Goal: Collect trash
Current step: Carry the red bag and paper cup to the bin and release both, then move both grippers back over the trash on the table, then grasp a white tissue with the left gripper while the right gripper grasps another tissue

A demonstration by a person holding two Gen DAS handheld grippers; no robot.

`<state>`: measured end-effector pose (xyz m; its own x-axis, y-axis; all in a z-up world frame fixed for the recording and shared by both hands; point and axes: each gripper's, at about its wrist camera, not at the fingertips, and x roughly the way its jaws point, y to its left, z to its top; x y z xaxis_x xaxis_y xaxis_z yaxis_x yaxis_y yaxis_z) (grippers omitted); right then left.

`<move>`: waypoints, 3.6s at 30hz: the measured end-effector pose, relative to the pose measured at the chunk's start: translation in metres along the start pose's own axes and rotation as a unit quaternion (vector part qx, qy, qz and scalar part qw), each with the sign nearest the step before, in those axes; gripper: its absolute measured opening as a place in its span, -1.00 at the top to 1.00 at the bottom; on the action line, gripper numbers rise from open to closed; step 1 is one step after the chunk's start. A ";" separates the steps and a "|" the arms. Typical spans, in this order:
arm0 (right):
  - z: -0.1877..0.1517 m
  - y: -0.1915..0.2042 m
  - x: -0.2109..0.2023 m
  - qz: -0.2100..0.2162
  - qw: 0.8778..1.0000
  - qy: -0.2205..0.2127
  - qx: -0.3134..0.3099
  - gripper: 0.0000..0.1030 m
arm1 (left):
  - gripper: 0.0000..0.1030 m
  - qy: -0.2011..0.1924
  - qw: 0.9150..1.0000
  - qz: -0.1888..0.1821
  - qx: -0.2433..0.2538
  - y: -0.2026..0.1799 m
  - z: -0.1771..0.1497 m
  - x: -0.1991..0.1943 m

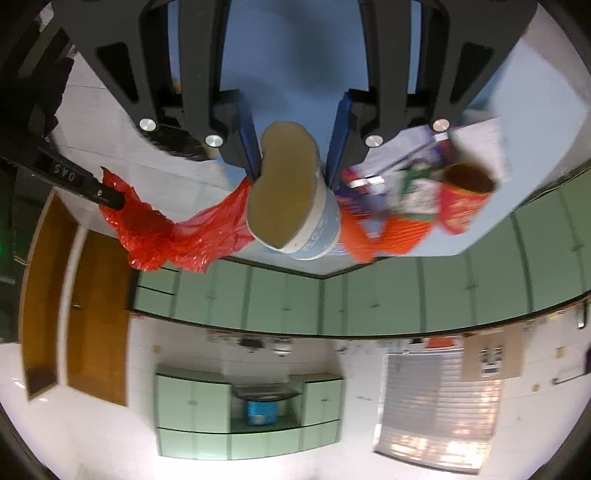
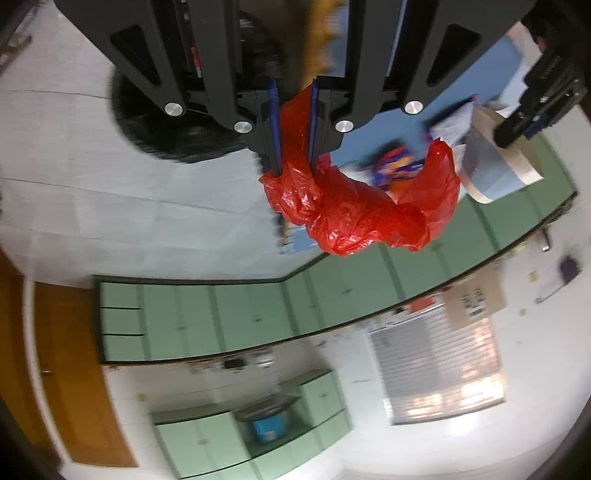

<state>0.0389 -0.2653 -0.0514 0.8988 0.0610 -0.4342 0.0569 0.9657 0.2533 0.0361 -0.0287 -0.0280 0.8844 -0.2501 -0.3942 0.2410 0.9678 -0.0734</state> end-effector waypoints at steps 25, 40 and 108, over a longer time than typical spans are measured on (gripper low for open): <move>-0.021 -0.137 0.056 -0.141 0.987 0.071 0.043 0.62 | -0.08 0.112 0.986 -0.120 0.039 -0.152 -0.018 0.158; -0.006 -0.130 0.037 -0.128 0.990 0.042 0.045 -0.08 | -0.52 0.086 0.987 -0.134 0.012 -0.129 0.012 0.146; -0.036 0.165 0.110 0.066 0.988 0.091 -0.104 -0.43 | -0.69 0.089 0.972 0.189 -0.107 0.178 -0.038 0.022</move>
<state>0.1319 -0.0906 -0.0885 0.7982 0.2152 -0.5627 -0.1629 0.9763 0.1423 0.0832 0.1389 -0.0848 0.8058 0.1147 -0.5809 -0.1925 0.9785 -0.0738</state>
